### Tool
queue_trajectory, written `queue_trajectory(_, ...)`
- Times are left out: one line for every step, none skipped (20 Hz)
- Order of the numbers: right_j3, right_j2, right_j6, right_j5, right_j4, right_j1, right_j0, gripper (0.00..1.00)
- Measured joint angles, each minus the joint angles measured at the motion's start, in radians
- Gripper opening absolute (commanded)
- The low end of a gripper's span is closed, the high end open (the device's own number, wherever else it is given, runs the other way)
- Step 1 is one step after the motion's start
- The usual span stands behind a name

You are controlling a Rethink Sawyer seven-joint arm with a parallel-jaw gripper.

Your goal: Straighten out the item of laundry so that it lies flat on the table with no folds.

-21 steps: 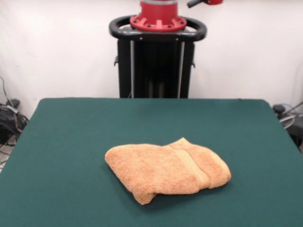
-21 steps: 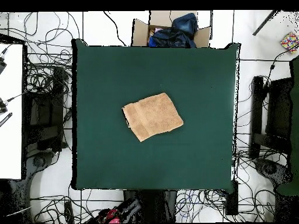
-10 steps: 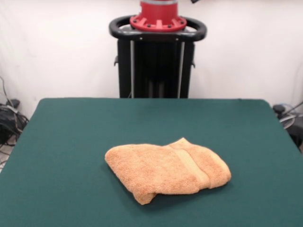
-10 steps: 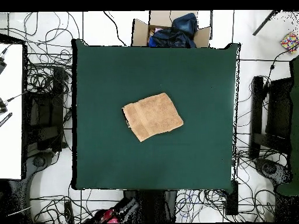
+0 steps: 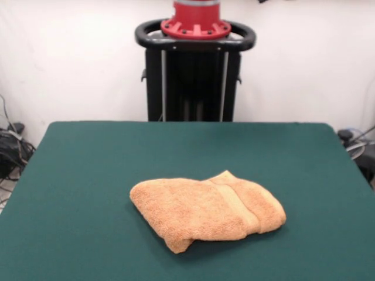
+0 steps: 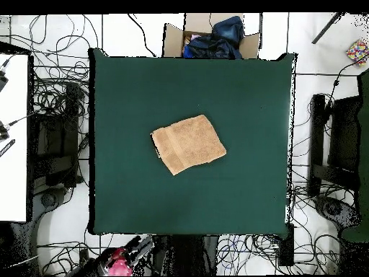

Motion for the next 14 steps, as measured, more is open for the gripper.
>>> queue_trajectory(-0.023,0.0,0.0,0.024,0.003,0.006,-0.001,1.0)
queue_trajectory(-0.038,0.001,0.0,0.038,0.005,0.011,-0.001,1.0)
queue_trajectory(-0.059,0.003,0.0,0.056,0.008,0.019,-0.002,1.0)
queue_trajectory(-0.08,0.005,0.0,0.069,0.012,0.027,-0.002,1.0)
queue_trajectory(-0.101,0.008,0.0,0.082,0.016,0.035,-0.003,1.0)
queue_trajectory(-0.115,0.009,0.0,0.087,0.018,0.041,-0.003,1.0)
queue_trajectory(-0.123,0.01,0.0,0.089,0.019,0.045,-0.003,1.0)
queue_trajectory(-0.13,0.01,0.0,0.09,0.02,0.048,-0.004,1.0)
queue_trajectory(-0.14,0.01,0.0,0.091,0.022,0.052,-0.004,1.0)
queue_trajectory(-0.149,0.009,0.0,0.092,0.024,0.056,-0.005,1.0)
queue_trajectory(-0.165,0.01,0.0,0.094,0.028,0.066,-0.006,1.0)
queue_trajectory(-0.171,0.01,0.0,0.095,0.03,0.071,-0.006,1.0)
queue_trajectory(-0.181,0.01,0.0,0.095,0.034,0.078,-0.007,1.0)
queue_trajectory(-0.19,0.01,0.0,0.095,0.037,0.086,-0.009,1.0)
